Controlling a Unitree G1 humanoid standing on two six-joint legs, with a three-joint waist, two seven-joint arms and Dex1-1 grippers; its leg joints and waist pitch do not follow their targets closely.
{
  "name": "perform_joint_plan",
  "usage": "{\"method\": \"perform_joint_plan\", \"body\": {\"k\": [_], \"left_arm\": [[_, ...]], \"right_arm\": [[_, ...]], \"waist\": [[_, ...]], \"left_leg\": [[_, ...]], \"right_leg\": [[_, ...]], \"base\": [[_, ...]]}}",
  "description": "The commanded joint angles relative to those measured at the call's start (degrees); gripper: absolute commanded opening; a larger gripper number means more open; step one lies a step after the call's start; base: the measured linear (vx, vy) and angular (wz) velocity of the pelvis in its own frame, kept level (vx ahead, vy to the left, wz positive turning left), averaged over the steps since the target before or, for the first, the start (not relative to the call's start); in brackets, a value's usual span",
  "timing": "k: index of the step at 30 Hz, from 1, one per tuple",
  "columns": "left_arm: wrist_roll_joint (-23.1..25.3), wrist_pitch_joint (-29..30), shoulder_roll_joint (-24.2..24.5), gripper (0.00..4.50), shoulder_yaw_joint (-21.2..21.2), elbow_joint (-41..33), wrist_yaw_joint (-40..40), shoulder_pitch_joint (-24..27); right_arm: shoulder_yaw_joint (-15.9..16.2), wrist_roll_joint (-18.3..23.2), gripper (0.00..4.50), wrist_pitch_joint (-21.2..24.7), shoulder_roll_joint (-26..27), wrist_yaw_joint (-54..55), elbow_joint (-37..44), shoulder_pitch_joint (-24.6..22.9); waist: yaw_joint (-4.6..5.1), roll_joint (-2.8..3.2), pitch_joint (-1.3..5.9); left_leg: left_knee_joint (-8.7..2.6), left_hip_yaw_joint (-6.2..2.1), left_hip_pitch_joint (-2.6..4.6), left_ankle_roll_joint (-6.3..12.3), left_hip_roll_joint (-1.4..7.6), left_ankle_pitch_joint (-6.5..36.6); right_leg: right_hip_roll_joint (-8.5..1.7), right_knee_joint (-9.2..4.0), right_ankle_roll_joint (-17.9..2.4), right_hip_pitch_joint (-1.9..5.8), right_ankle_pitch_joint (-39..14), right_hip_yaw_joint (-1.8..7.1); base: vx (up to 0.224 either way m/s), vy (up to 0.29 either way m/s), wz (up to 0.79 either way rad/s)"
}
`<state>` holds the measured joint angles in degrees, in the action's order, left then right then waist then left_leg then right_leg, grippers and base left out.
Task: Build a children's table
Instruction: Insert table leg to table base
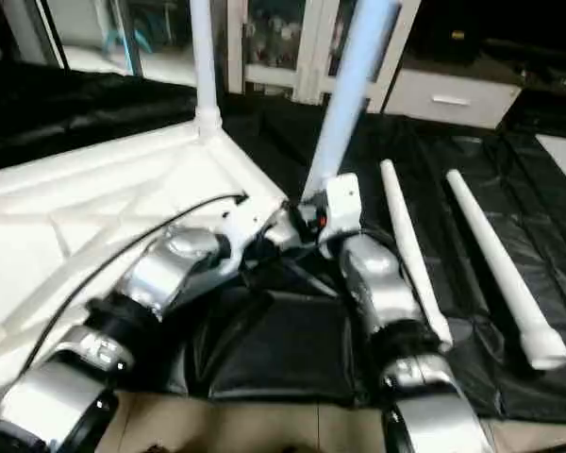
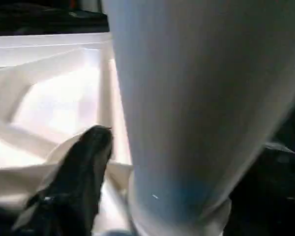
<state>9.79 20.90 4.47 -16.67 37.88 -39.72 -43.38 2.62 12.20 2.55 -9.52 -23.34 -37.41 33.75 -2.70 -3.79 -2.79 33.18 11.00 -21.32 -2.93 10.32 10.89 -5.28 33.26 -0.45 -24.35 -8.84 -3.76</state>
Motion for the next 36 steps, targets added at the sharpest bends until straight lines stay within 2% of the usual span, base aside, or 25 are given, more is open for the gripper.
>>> {"method": "perform_joint_plan", "body": {"k": [1,4,7,13,15,18,20,22,25,26,29,34,35,36], "left_arm": [[-0.89,-3.04,-0.45,0.00,-0.41,-3.73,-1.21,-1.09],[-0.78,-3.36,0.63,0.00,-0.79,-4.14,-2.99,-0.64],[-0.77,-3.59,1.43,0.00,-1.26,-4.28,-4.35,-0.32],[-0.98,-4.20,2.48,0.00,-1.54,-4.23,-5.16,-0.19],[-0.86,-4.60,2.84,0.00,-1.57,-4.06,-5.43,-0.11],[-0.84,-4.74,3.09,0.00,-1.61,-4.21,-5.73,0.00],[-0.91,-4.71,3.27,0.00,-1.73,-4.42,-5.86,0.07],[-1.05,-4.76,3.51,0.00,-1.93,-4.58,-5.97,0.13],[-1.01,-4.96,3.75,0.00,-2.08,-4.61,-6.19,0.17],[-0.98,-5.05,3.83,0.00,-2.12,-4.58,-6.25,0.17],[-0.94,-5.28,4.08,0.00,-2.22,-4.51,-6.54,0.17],[-0.58,-6.55,4.83,0.00,-2.96,-4.13,-7.42,0.24],[-0.04,-8.12,5.73,0.00,-3.94,-3.63,-8.69,0.21],[-0.04,-8.12,5.73,0.00,-3.94,-3.63,-8.69,0.21]], "right_arm": [[1.08,1.59,3.87,2.53,-1.07,-3.79,4.51,-1.30],[1.45,3.81,4.08,6.84,-4.18,-9.23,12.46,-4.88],[0.94,3.88,4.31,7.84,-6.03,-10.40,14.44,-6.25],[-0.21,3.38,4.48,8.75,-7.25,-10.61,15.24,-6.82],[-0.16,3.81,4.21,9.52,-7.24,-11.43,16.28,-7.40],[0.05,4.08,4.14,10.23,-7.16,-11.63,17.37,-7.97],[0.09,4.12,3.80,10.29,-7.07,-11.68,17.62,-8.06],[-0.03,4.12,3.71,10.16,-6.97,-11.97,17.57,-8.02],[-0.27,4.03,3.61,9.87,-6.99,-12.46,17.35,-7.93],[-0.42,4.09,3.42,9.91,-7.01,-12.59,17.37,-7.90],[-0.76,4.30,3.22,9.90,-7.03,-12.96,17.52,-7.87],[-1.25,4.69,2.77,10.06,-7.18,-13.40,18.00,-7.85],[-1.87,5.16,2.68,10.37,-7.28,-13.32,18.27,-7.63],[-1.87,5.16,2.60,10.37,-7.28,-13.32,18.27,-7.63]], "waist": [[-0.37,0.39,3.98],[-0.56,0.49,3.96],[-0.90,0.64,4.00],[-0.84,0.78,3.84],[-0.88,0.77,3.86],[-0.92,0.60,3.93],[-1.00,0.61,3.97],[-1.02,0.68,3.97],[-1.06,0.71,3.88],[-1.03,0.71,3.80],[-1.04,0.69,3.79],[-1.04,0.74,3.93],[-1.07,1.04,3.96],[-1.03,0.89,3.97]], "left_leg": [[-3.17,-0.68,0.93,7.60,2.93,4.63],[-3.07,-0.70,0.91,7.54,2.89,4.65],[-2.88,-0.62,0.90,7.93,2.93,3.48],[-3.02,-0.69,0.88,5.15,2.90,6.83],[-2.98,-0.70,0.82,5.07,2.85,6.76],[-2.89,-0.69,0.77,5.45,2.82,5.83],[-2.85,-0.75,0.74,5.68,2.84,5.05],[-2.80,-0.71,0.80,5.79,2.83,5.16],[-2.83,-0.72,0.73,5.37,2.84,5.94],[-2.86,-0.72,0.73,5.02,2.83,6.72],[-2.90,-0.73,0.81,4.15,2.84,8.13],[-2.79,-0.73,0.74,4.22,2.79,6.90],[-2.79,-0.77,0.80,4.27,2.80,6.69],[-2.76,-0.71,0.82,4.43,2.78,6.64]], "right_leg": [[-3.15,-2.19,-16.42,3.99,-0.83,2.40],[-3.04,-2.12,-16.34,4.11,-0.77,2.42],[-3.22,-1.91,-16.65,3.91,0.06,2.46],[-3.18,-2.29,-15.87,3.82,-4.43,2.44],[-3.18,-2.25,-15.60,3.86,-4.05,2.45],[-3.16,-2.08,-15.67,3.91,-3.05,2.40],[-3.17,-1.93,-15.68,3.96,-2.51,2.40],[-3.21,-1.94,-15.83,3.89,-2.73,2.40],[-3.21,-2.05,-15.66,3.84,-3.98,2.41],[-3.18,-2.18,-15.41,3.78,-4.99,2.40],[-3.19,-2.35,-14.73,3.70,-6.87,2.42],[-3.10,-2.03,-14.77,3.78,-4.97,2.39],[-3.11,-1.96,-14.88,3.77,-4.54,2.39],[-3.09,-2.05,-14.87,3.74,-4.42,2.40]], "base": [[0.000,0.000,0.00],[0.000,0.000,0.00],[0.000,0.000,0.00],[0.000,0.000,0.00],[0.000,0.000,0.00],[0.000,0.000,0.00],[0.000,0.000,0.00],[0.000,0.000,0.00],[0.000,0.000,0.00],[0.000,0.000,0.00],[0.000,0.000,0.00],[0.000,0.000,0.00],[0.000,0.000,0.00],[0.000,0.000,0.00]]}}
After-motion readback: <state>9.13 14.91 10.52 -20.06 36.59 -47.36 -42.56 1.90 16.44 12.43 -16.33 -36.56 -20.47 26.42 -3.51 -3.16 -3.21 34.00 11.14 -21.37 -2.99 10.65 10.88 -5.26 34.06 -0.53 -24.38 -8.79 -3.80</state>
